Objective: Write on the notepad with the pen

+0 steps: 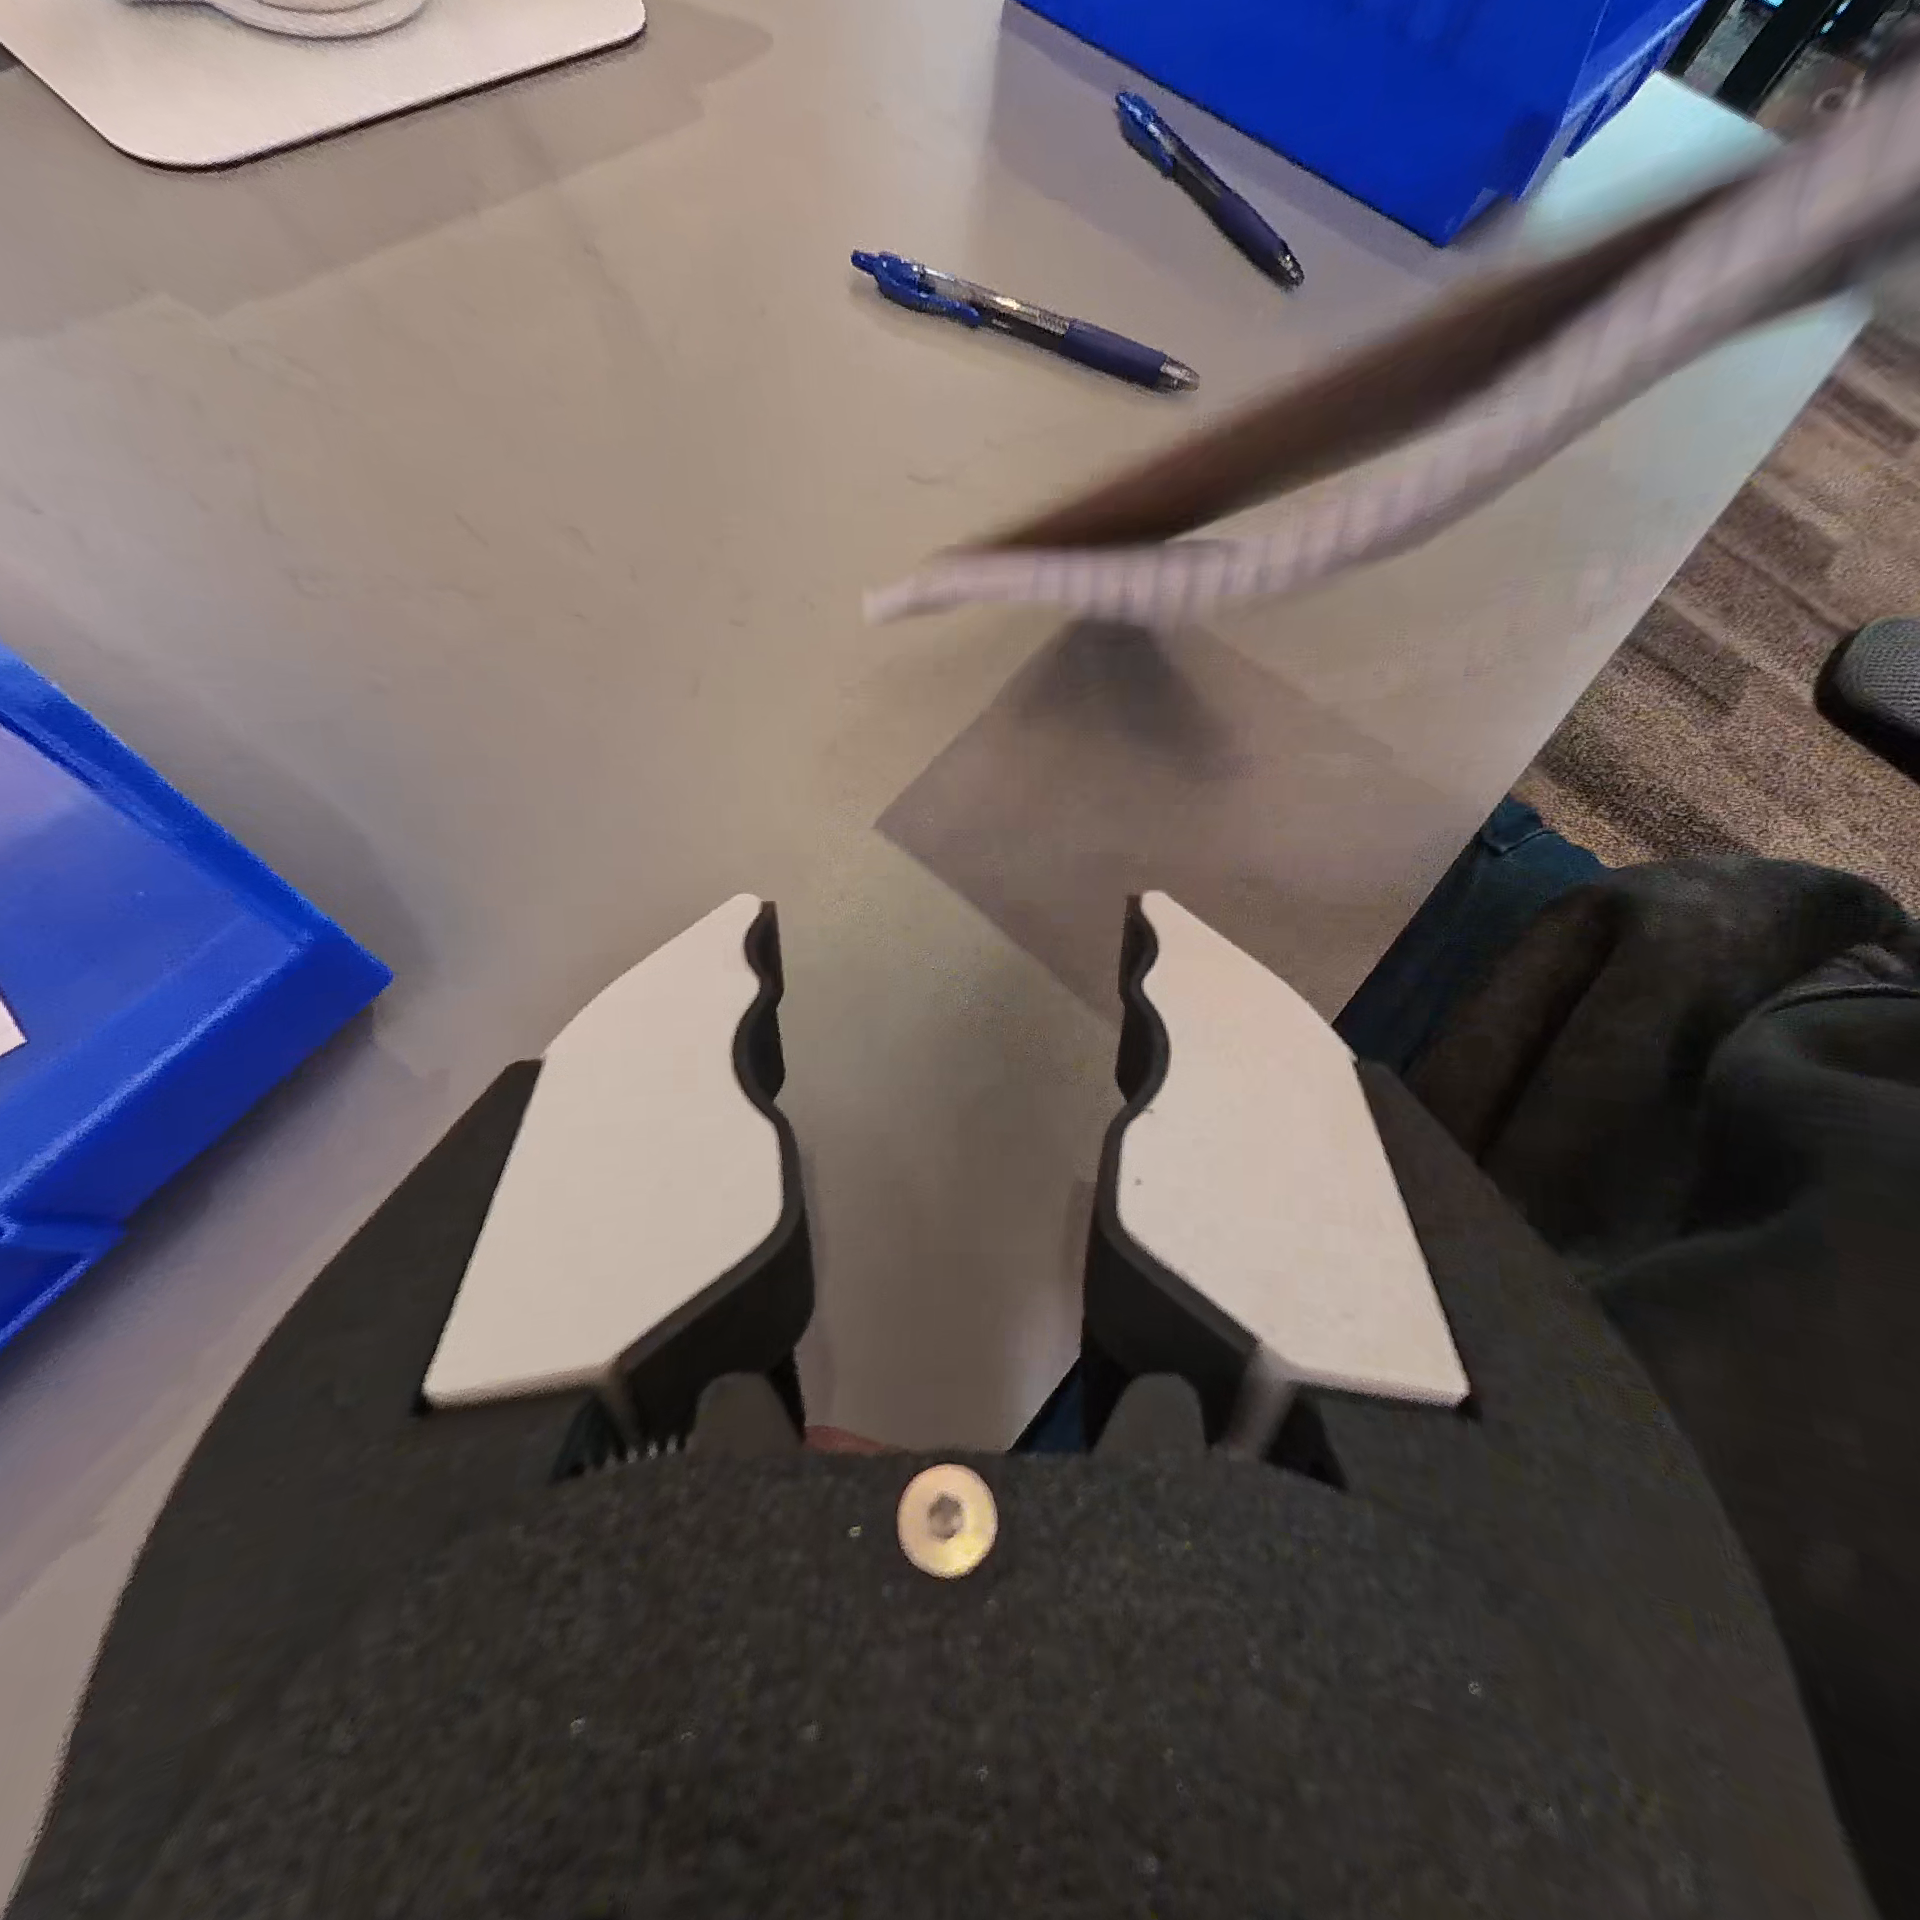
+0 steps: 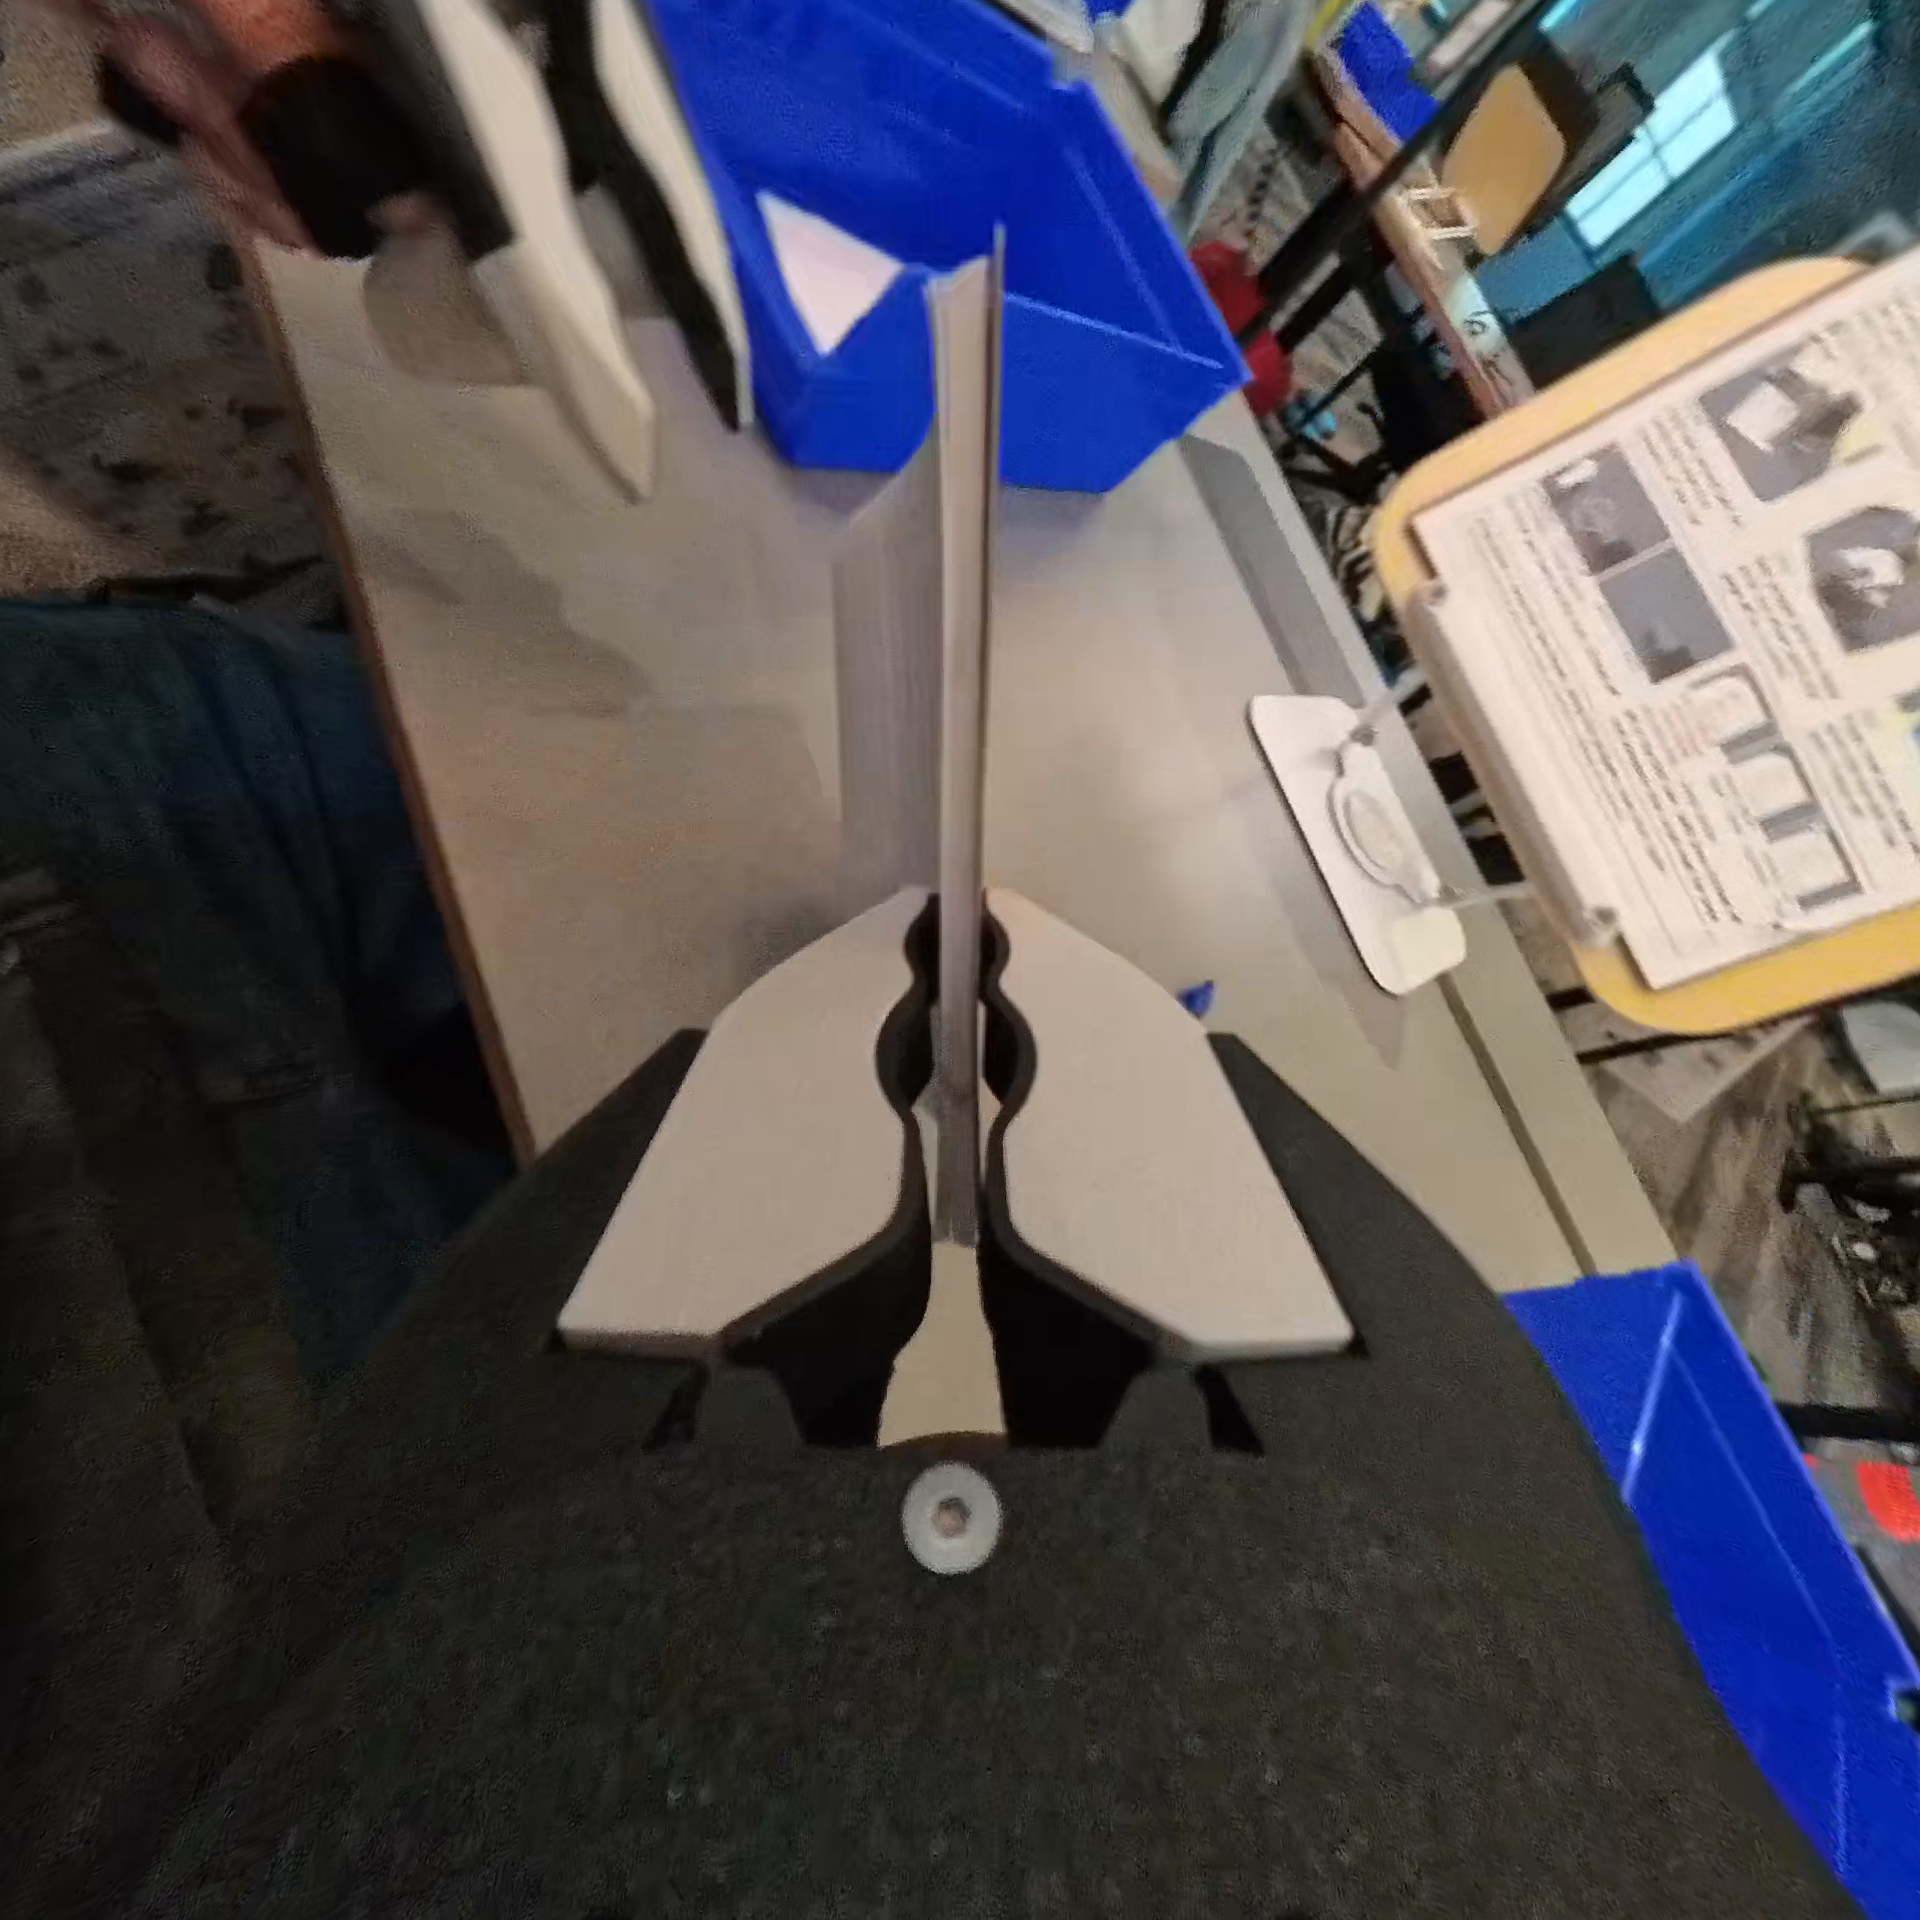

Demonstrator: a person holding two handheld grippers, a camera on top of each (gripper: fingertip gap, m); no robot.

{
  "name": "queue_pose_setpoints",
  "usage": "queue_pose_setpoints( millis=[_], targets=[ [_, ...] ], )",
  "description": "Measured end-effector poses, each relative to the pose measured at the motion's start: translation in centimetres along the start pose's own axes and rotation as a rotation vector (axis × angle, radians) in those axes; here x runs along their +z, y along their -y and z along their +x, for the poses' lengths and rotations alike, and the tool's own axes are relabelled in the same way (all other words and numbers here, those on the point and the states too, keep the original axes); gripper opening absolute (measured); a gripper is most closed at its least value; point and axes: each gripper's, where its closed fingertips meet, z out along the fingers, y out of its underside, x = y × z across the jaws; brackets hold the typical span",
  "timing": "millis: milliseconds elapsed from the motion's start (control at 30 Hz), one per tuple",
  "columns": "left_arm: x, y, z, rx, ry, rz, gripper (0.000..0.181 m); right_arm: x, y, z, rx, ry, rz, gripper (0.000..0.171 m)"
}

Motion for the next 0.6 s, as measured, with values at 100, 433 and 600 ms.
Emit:
queue_pose_setpoints(
  millis=[100, 433, 600],
  targets=[
    [0.5, -0.2, 0.3, -0.003, -0.013, -0.011, 0.062, -3.5, 0.6, 7.3, 0.164, -0.116, 0.076, 0.004],
    [3.4, -1.6, 2.8, 0.019, -0.116, -0.097, 0.063, -14.3, -13.8, 29.8, 1.061, -0.7, 0.329, 0.004],
    [4.1, -1.6, 3.7, 0.021, -0.157, -0.107, 0.062, -11.4, -24.7, 30.6, 1.545, -0.841, 0.414, 0.003]
  ],
)
